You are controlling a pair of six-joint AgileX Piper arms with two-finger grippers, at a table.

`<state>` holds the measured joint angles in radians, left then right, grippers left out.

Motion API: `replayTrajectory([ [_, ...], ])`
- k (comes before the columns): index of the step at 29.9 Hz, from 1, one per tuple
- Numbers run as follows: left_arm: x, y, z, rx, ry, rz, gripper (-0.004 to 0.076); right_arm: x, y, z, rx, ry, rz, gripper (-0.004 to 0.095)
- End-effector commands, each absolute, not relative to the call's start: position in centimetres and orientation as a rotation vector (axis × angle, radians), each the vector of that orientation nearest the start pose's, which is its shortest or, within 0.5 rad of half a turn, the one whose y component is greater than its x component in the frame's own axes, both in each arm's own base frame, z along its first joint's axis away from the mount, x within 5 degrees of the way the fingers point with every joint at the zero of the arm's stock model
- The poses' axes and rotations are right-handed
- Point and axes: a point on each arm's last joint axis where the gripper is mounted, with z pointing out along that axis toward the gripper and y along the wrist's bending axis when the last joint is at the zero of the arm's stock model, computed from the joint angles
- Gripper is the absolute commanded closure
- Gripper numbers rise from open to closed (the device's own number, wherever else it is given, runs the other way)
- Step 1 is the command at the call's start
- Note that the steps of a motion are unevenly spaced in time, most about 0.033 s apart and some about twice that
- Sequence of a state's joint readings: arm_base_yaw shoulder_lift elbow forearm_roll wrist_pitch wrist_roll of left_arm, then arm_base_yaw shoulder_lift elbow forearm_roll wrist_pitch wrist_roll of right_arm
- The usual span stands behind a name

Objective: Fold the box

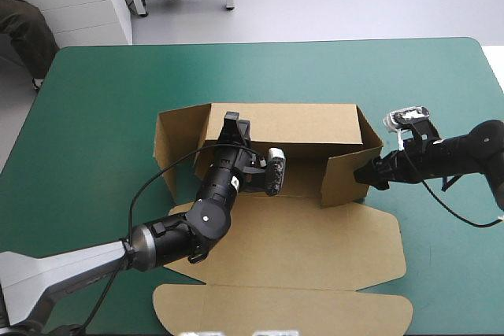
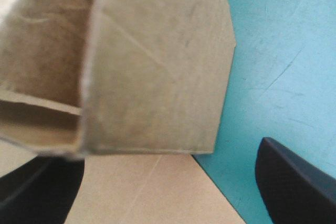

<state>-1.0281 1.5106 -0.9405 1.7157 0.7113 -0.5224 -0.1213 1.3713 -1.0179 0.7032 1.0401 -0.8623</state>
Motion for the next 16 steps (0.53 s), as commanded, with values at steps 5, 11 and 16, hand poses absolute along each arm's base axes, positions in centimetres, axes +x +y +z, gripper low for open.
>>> replayTrajectory([
  [5,21.2,-24.4,30.6,1.455,1.115,0.823,0.0734,25.7,2.2,31.2,-0.555,2.412,0.614,0.0103],
  [11,21.2,-24.4,30.6,1.455,1.115,0.823,0.0734,26.0,2.5,31.6,-0.584,2.347,0.631,0.0103],
  [16,21.2,-24.4,30.6,1.455,1.115,0.823,0.0734,25.9,4.0,31.4,-0.647,2.336,0.627,0.0104],
])
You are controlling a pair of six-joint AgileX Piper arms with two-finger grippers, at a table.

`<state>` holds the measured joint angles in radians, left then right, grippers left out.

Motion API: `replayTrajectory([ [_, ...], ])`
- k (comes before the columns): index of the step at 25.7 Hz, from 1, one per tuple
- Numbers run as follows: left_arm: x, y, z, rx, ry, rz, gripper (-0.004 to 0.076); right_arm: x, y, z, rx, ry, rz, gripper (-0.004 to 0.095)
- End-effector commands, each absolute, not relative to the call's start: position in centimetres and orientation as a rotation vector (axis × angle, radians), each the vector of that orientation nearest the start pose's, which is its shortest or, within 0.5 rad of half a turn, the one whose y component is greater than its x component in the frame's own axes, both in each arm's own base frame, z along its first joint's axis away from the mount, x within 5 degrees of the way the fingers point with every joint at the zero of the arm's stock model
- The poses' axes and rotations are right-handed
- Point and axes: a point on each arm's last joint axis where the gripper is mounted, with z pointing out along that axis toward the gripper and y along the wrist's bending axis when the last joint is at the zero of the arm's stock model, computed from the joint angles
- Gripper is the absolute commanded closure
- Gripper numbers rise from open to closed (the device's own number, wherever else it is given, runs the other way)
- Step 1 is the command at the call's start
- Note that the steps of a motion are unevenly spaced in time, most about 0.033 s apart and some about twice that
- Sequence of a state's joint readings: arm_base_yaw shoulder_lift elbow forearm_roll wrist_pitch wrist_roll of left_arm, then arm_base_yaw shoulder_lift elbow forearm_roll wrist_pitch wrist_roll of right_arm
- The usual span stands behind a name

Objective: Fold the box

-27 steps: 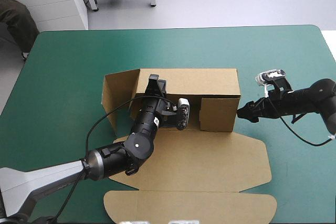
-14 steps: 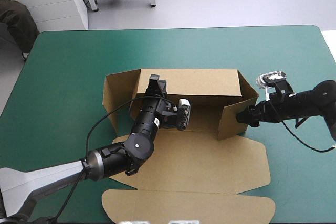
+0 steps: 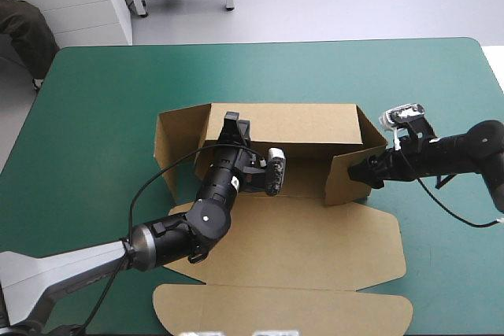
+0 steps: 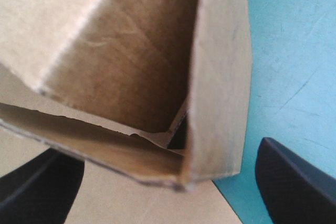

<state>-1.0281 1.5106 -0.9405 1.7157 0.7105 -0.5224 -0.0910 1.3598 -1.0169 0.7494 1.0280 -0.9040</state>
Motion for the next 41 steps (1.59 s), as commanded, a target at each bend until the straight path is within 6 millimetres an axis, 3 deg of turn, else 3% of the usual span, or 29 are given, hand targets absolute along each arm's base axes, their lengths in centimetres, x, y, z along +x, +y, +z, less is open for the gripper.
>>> replayTrajectory([
  [1,21.2,-24.4,30.6,1.455,1.115,0.823,0.0734,25.9,4.4,31.3,-0.657,2.329,0.616,0.0104],
  [6,21.2,-24.4,30.6,1.455,1.115,0.823,0.0734,25.0,6.5,29.9,-0.607,2.257,0.506,0.0117],
  [19,21.2,-24.4,30.6,1.453,1.117,0.826,0.0734,22.8,8.6,28.0,-0.376,2.04,0.321,0.0155],
  [20,21.2,-24.4,30.6,1.453,1.117,0.826,0.0734,22.9,8.7,28.2,-0.355,2.006,0.305,0.0186],
  [22,21.2,-24.4,30.6,1.453,1.117,0.826,0.0734,23.0,9.1,28.7,-0.31,1.949,0.287,0.0338],
  [23,21.2,-24.4,30.6,1.45,1.118,0.831,0.0734,23.0,9.2,28.8,-0.306,1.939,0.285,0.0506],
  [26,21.2,-24.4,30.7,1.449,1.119,0.833,0.0734,23.0,9.2,28.8,-0.322,1.935,0.274,0.089],
  [36,21.2,-24.3,30.7,1.441,1.125,0.835,0.0716,23.0,9.2,28.9,-0.332,1.926,0.257,0.0922],
  [39,21.1,-24.6,30.6,1.489,1.086,0.833,0.0604,23.0,9.2,28.9,-0.334,1.927,0.258,0.0922],
  [41,21.1,-24.6,30.5,1.5,1.078,0.827,0.0464,23.0,9.2,28.8,-0.335,1.928,0.259,0.0922],
])
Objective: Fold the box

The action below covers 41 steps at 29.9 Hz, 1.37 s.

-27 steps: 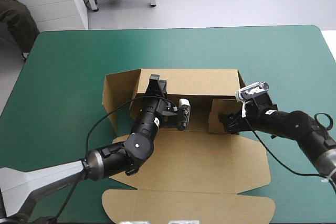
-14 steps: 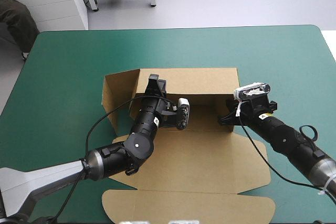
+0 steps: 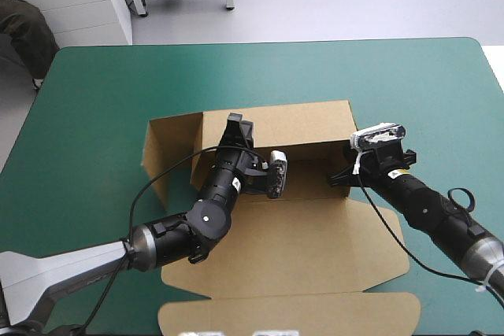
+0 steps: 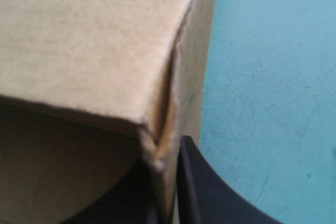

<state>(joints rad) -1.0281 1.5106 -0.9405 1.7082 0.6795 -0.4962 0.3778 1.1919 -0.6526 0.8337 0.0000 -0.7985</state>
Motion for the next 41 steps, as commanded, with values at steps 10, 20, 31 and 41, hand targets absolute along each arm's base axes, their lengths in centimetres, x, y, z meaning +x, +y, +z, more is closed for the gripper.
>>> replayTrajectory([
  [10,21.1,-24.3,30.8,1.454,1.103,0.884,0.0171,23.1,9.1,28.9,-0.325,1.918,0.249,0.0922],
  [20,17.8,-25.9,31.6,1.393,1.049,0.943,0.0171,25.2,9.5,28.0,-0.242,1.944,0.231,0.0922],
  [31,15.1,-26.7,32.1,1.345,1.009,0.973,0.0171,29.3,10.6,30.6,-0.237,1.878,0.22,0.0922],
  [41,13.7,-26.8,31.4,1.422,1.113,0.956,0.0343,31.1,9.2,31.3,-0.185,1.868,0.188,0.0922],
])
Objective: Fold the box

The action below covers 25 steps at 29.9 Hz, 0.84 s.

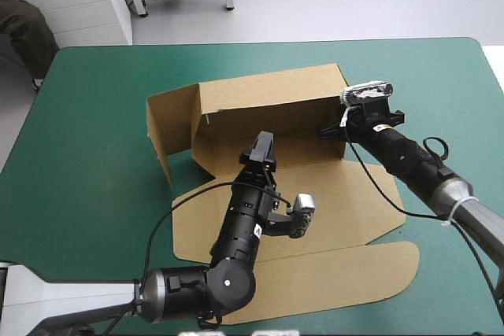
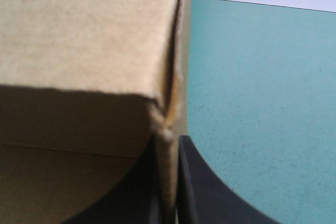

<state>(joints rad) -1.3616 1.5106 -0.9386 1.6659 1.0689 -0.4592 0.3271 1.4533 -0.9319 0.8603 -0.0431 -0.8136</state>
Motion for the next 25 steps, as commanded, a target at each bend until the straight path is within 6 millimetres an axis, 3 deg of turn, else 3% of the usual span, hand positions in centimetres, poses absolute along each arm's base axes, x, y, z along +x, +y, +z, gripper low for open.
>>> replayTrajectory([
  [1,13.6,-26.8,31.1,1.47,1.134,0.942,0.0435,31.2,8.9,31.3,-0.177,1.869,0.182,0.0922],
  [4,13.4,-27.0,30.8,1.581,1.131,0.914,0.0729,31.3,8.5,31.3,-0.182,1.871,0.166,0.0922],
  [9,13.9,-27.5,31.9,1.665,1.164,0.817,0.071,31.3,8.6,31.3,-0.217,1.872,0.15,0.0923],
  [14,16.6,-26.6,36.1,1.609,1.495,0.369,0.0711,31.2,8.6,31.2,-0.231,1.877,0.15,0.0922],
  [18,20.9,-23.2,40.2,1.363,1.731,0.165,0.0711,31.3,8.7,31.2,-0.241,1.879,0.146,0.0923],
  [21,24.0,-19.3,43.0,1.088,1.839,0.038,0.0711,31.2,8.8,31.0,-0.284,1.89,0.144,0.0922],
  [25,27.2,-12.8,45.4,0.584,1.924,-0.157,0.0711,31.1,8.9,30.9,-0.302,1.897,0.147,0.0922],
])
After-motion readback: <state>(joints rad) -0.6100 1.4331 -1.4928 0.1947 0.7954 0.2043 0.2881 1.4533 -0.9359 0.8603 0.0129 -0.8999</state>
